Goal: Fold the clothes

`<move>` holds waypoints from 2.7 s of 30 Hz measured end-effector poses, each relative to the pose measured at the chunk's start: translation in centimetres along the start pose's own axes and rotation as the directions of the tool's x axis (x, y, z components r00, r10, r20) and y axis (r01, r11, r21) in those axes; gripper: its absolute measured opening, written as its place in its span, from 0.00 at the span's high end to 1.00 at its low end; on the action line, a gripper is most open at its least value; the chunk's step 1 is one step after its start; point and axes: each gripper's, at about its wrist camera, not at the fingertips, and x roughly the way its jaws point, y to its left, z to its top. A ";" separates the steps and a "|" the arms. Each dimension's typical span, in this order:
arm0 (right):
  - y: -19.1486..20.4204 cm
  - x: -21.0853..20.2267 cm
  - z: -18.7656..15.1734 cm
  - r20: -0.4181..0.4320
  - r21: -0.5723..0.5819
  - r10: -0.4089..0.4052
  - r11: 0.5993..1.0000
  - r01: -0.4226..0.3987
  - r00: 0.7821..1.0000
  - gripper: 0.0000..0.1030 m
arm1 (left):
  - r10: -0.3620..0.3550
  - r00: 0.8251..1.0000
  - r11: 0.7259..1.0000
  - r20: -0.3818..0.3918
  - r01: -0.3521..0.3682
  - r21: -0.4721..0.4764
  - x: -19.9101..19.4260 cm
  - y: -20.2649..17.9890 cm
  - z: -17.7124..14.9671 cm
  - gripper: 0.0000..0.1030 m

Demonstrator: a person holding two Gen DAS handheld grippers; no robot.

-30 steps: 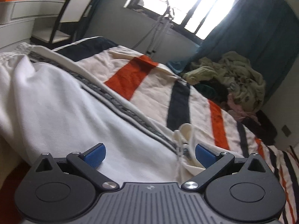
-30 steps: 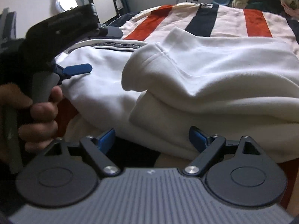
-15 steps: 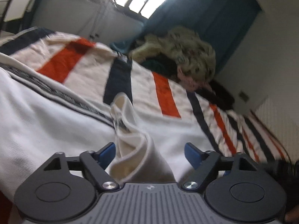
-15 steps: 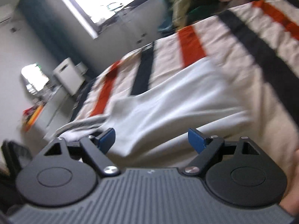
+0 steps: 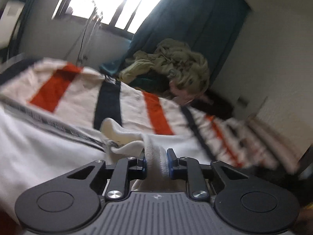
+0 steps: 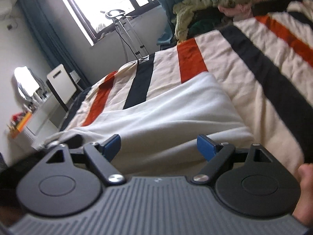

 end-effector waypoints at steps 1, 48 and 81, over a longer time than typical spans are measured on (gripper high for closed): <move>0.3 -0.1 0.0 0.014 -0.020 -0.002 1.000 0.003 1.000 0.16 | 0.007 0.999 0.998 -0.032 -0.008 -0.058 0.0 0.8 -0.3 0.81; 1.7 5.4 -2.6 -0.132 -0.156 -0.149 0.979 0.128 0.980 0.16 | 0.610 0.787 0.388 0.095 -0.191 -0.902 -15.8 21.0 0.5 0.86; -4.4 0.6 0.8 0.061 0.219 -0.089 0.973 0.074 0.994 0.17 | 0.633 0.545 0.664 0.550 -0.747 -0.025 -5.8 -5.5 12.8 0.84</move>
